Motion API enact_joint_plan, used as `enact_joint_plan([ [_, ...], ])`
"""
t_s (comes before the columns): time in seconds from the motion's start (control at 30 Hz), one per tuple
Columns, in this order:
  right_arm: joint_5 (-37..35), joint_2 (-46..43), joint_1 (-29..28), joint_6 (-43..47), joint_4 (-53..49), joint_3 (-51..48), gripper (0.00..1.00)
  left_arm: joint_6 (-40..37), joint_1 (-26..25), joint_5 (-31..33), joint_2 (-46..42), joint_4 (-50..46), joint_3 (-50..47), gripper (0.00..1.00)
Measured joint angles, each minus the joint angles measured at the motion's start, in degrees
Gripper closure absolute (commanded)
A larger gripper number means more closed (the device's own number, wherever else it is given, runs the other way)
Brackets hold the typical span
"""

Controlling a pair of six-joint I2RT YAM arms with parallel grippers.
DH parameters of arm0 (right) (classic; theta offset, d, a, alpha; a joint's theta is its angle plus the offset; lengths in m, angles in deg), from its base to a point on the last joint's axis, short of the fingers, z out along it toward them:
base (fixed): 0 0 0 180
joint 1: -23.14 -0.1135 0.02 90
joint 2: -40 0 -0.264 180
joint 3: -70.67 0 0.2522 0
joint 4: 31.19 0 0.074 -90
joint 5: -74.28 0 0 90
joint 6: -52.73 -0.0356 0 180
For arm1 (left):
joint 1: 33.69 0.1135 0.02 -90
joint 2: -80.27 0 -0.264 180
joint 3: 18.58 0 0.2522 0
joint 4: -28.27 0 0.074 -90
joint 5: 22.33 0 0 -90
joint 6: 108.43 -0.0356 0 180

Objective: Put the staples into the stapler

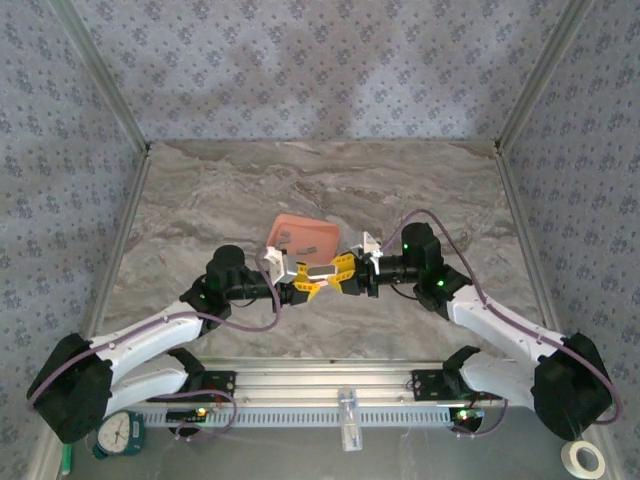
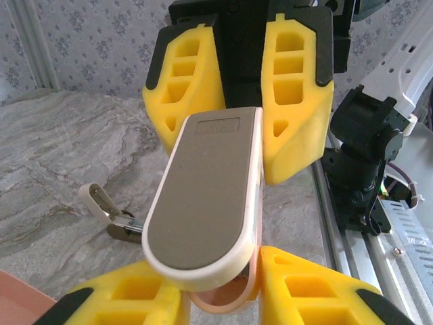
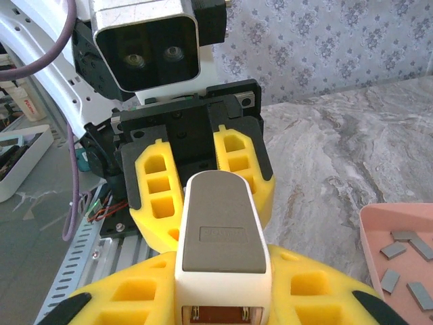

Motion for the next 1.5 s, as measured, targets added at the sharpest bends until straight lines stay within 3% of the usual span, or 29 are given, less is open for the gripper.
enact_joint_plan([
  [0.07,0.13,0.04,0.02,0.09,0.07,0.00,0.97,0.02,0.11,0.00,-0.02,-0.31,0.00,0.83],
  [0.2,0.00,-0.02,0.00,1.01,-0.50,0.00,0.72,-1.03,0.22,0.33,-0.90,-3.26,0.74,0.92],
  [0.4,-3.58,-3.06,-0.15,4.26,-9.11,1.55,0.52,-5.42,-0.07,2.71,-1.84,-10.47,3.13,0.95],
  [0.6,-10.25,-5.81,-2.23,9.60,-21.70,7.65,0.49,-10.23,-0.13,5.64,-1.95,-18.88,5.11,0.95],
  [0.87,-16.41,-3.23,-7.10,16.48,-33.81,15.28,0.45,-15.43,-1.14,8.33,-1.95,-25.09,6.40,0.95],
  [1.5,-13.44,11.21,-10.40,20.35,-39.15,22.51,0.45,-18.08,-2.38,9.11,-1.92,-27.89,6.73,0.95],
])
